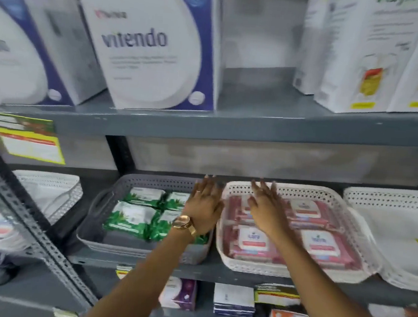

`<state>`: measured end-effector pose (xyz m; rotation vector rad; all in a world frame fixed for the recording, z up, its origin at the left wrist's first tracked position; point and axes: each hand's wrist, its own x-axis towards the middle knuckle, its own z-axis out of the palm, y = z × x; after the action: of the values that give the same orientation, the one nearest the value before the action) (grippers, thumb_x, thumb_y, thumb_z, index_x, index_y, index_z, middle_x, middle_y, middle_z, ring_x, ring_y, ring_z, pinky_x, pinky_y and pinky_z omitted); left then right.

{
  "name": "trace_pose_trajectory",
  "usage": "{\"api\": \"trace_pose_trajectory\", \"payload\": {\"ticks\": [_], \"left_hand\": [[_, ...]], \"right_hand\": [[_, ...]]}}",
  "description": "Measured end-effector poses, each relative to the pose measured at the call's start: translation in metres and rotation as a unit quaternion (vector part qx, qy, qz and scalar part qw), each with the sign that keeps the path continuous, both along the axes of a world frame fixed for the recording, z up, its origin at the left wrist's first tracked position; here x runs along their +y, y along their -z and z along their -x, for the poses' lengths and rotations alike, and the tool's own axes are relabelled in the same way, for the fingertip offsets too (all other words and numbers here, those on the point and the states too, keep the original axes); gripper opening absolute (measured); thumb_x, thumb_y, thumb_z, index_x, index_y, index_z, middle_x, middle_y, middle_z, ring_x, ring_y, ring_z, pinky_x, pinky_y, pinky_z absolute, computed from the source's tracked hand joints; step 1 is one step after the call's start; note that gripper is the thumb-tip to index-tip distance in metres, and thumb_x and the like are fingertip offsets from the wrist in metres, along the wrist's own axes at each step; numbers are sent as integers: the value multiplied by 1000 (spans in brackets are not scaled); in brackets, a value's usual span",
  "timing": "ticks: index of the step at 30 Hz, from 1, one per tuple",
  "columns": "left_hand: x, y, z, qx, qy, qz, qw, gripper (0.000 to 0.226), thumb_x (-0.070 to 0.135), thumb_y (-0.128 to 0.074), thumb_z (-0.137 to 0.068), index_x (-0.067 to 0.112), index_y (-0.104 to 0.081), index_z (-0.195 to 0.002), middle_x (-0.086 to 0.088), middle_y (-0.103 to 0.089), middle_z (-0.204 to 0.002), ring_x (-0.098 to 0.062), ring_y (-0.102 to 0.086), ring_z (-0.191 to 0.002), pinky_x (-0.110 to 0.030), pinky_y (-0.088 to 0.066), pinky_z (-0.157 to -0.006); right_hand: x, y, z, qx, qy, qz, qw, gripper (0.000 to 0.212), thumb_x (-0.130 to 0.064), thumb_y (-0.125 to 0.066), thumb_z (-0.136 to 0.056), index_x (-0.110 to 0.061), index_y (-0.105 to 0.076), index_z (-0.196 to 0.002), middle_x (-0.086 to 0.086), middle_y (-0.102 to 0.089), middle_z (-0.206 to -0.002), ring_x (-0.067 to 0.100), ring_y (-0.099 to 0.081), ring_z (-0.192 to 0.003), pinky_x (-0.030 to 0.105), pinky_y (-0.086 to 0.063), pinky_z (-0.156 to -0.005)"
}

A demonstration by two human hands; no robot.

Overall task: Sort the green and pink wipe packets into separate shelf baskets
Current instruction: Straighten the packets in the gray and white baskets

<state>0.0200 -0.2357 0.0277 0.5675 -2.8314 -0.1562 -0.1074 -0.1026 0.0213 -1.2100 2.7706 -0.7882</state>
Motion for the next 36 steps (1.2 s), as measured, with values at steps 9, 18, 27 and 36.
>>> {"api": "trace_pose_trajectory", "payload": {"ticks": [9, 18, 27, 36], "left_hand": [[-125, 15, -144, -162, -199, -101, 961, 61, 30, -36, -100, 22, -5, -152, -13, -2, -160, -40, 0, -145, -51, -13, -118], [-126, 27, -163, -158, -241, -129, 949, 43, 36, -43, -98, 38, -35, -139, -7, -40, -142, -37, -52, -118, -49, -49, -94], [-126, 27, -164, -165, -241, -104, 951, 51, 31, -46, -99, 40, -26, -145, -11, -28, -153, -39, -51, -121, -48, -52, -93], [-132, 20, -158, -124, -241, -62, 961, 70, 53, -28, -98, 23, 7, -151, -14, -3, -160, -39, -15, -143, -55, -32, -110]], "right_hand": [[-118, 9, -145, -39, -133, -60, 988, 34, -18, -49, -96, -7, -57, -127, 12, -47, -144, 34, -40, -133, 43, -39, -107], [-120, 34, -158, -75, -84, -121, 986, 51, -14, -65, -88, -9, -49, -136, 7, -33, -155, 29, -29, -144, 43, -29, -118], [-123, 34, -161, -73, -64, -115, 989, 50, -12, -62, -89, -14, -49, -136, 5, -31, -156, 31, -27, -144, 48, -32, -115], [-126, 27, -151, 19, -59, -80, 995, 47, -43, -44, -95, -21, -46, -136, 4, -14, -161, 30, -6, -149, 52, 6, -117]]}}
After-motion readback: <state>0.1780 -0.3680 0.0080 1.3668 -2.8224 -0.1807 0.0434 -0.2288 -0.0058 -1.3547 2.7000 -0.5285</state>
